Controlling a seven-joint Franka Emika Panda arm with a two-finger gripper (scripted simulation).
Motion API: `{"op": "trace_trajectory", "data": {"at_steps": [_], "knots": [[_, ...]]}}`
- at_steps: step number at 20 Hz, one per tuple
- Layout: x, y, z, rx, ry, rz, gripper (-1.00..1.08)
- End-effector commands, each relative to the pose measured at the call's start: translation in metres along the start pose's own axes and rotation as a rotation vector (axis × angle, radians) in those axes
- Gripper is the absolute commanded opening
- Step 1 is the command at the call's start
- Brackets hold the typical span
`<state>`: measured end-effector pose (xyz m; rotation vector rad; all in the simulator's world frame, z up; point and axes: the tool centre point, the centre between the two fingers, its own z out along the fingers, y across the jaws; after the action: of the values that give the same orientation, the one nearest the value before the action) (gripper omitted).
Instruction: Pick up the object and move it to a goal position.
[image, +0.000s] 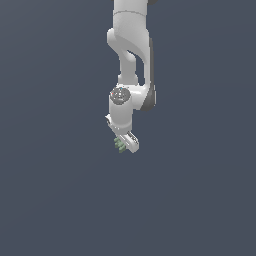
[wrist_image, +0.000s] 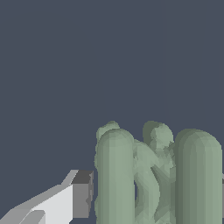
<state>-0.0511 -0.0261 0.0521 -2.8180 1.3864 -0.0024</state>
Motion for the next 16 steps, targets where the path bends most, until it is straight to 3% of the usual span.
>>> {"op": "trace_trajectory", "data": {"at_steps": [1, 8, 16], "knots": [[0.0, 0.0, 0.0, 0.0, 0.0, 0.0, -1.0], [0.002, 0.001, -0.018, 0.0, 0.0, 0.0, -1.0], [0.008, 0.004, -0.074, 0.0, -0.001, 0.001, -1.0]]}}
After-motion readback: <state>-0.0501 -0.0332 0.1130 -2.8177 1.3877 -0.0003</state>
